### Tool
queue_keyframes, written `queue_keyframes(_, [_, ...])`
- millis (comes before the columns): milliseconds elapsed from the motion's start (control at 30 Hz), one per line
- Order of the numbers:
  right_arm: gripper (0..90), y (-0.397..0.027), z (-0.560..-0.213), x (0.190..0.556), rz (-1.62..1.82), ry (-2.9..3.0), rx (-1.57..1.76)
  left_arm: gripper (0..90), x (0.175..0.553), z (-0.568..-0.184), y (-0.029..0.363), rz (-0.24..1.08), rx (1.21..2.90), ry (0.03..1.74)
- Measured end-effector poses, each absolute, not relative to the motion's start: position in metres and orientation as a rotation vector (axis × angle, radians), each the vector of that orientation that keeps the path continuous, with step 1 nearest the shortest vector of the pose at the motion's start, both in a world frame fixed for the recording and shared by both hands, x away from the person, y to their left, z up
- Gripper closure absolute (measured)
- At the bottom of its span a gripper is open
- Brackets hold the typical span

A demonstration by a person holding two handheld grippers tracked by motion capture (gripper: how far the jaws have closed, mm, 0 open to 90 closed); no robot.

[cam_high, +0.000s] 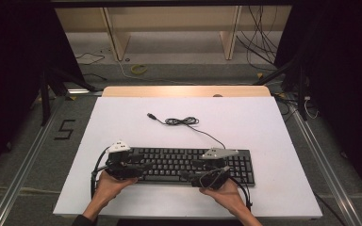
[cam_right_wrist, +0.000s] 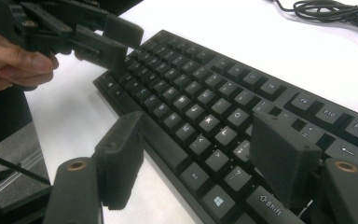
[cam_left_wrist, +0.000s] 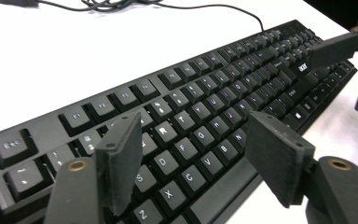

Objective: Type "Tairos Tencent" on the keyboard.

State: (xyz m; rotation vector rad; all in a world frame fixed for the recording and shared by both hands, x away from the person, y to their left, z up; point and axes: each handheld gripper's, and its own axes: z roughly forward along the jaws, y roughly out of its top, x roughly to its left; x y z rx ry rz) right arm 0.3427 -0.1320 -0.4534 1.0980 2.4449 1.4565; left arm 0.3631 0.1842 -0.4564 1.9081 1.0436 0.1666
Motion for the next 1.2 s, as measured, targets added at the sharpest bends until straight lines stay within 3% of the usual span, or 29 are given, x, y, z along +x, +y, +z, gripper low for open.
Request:
queue_keyframes(167, [35.5,-0.131,-0.453,0.342,1.455,2.45,1.093,33.8,0.368,-0.453,0.184,0.186,1.899,1.051])
queue_keyframes(333, [34.5,-0.129,-0.453,0.341,1.456,2.451,1.089,38.1,0.374,-0.452,0.184,0.196,1.906,1.06])
queue_keyframes(867, [33.1,-0.127,-0.453,0.339,1.451,2.458,1.078,78.4,0.389,-0.463,0.177,0.228,2.044,1.07])
queue_keyframes(1100, [33.1,-0.127,-0.453,0.339,1.451,2.458,1.073,88.7,0.391,-0.467,0.174,0.229,2.081,1.061])
queue_keyframes(1200, [33.1,-0.127,-0.453,0.339,1.45,2.458,1.071,88.9,0.392,-0.468,0.172,0.231,2.094,1.066])
